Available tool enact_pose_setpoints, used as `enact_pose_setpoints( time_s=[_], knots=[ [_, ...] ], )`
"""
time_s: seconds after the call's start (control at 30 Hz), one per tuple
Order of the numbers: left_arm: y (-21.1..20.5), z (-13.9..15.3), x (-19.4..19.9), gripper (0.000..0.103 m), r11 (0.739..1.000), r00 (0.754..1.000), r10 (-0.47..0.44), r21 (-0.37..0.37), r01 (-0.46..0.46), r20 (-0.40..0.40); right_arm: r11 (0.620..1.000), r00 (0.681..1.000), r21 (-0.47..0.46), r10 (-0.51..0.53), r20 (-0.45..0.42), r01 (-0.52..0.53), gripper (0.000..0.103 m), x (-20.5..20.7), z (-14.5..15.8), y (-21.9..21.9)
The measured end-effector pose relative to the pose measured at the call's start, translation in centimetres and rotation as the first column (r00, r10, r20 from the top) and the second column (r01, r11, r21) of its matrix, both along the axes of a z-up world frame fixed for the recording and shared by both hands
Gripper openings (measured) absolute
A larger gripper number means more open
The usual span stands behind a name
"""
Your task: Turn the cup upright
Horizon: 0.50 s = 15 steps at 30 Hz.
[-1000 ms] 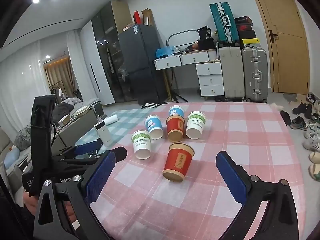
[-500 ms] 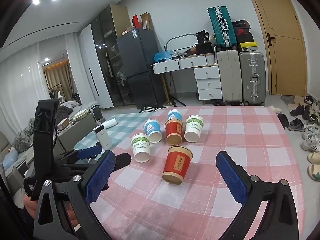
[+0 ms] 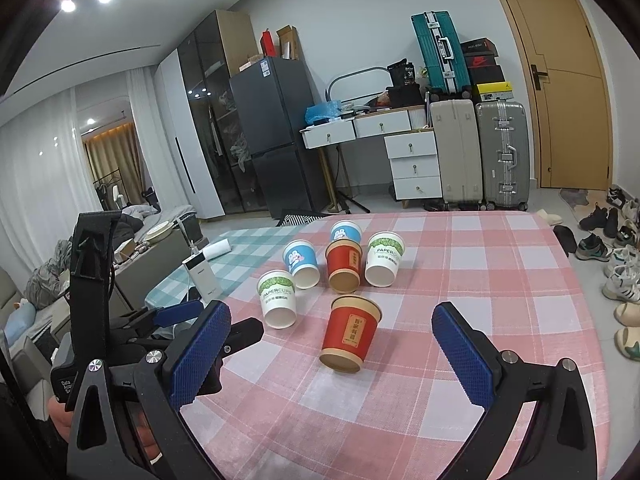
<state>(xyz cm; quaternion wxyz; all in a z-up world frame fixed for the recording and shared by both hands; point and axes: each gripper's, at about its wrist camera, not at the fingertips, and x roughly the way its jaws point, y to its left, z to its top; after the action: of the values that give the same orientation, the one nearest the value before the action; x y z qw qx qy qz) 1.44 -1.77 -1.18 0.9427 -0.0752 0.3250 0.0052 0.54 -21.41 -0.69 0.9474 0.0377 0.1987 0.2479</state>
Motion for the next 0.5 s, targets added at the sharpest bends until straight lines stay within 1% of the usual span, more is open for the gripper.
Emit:
enact_pose_setpoints(
  time_s=[0.5],
  knots=[
    [-0.04, -0.07, 0.01, 0.102, 1.0, 1.0, -0.003, 0.0, 0.003, -0.001, 1.0, 1.0, 0.002, -0.002, -0.003, 0.002, 0.103, 0.37, -0.33, -0.22]
  ],
)
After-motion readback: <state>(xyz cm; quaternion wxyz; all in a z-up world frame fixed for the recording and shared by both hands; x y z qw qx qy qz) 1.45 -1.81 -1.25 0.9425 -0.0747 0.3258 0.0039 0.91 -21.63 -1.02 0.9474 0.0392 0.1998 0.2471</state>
